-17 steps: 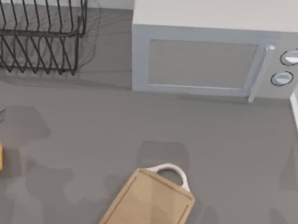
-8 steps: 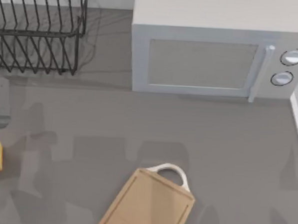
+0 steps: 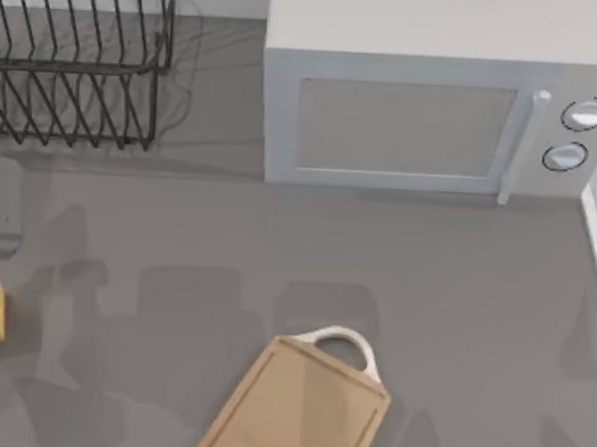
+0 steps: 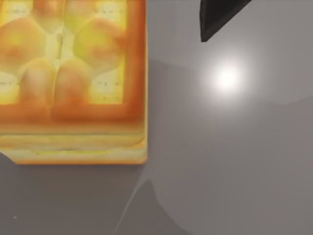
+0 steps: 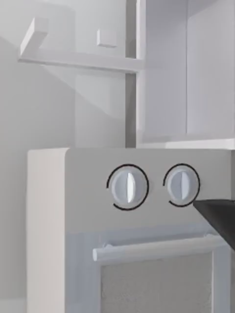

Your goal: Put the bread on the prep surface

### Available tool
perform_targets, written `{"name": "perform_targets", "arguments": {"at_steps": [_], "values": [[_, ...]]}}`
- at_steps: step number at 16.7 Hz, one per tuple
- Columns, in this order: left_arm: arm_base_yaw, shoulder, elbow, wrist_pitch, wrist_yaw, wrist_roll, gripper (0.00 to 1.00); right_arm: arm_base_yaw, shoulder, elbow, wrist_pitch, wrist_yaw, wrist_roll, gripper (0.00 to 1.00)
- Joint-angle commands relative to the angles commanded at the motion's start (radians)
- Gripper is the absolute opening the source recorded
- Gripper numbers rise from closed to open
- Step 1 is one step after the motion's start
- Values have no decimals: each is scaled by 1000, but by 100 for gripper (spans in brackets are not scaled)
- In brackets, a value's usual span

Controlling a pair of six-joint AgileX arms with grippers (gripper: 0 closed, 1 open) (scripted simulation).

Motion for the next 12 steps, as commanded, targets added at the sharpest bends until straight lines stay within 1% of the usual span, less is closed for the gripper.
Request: {"name": "perform_targets", "arguments": {"at_steps": [7,12], "values": [[5,113,-130,249,0,5,100,0,0,0,0,0,0,100],[5,124,-142,268,0,6,100,0,0,0,0,0,0,100]]}}
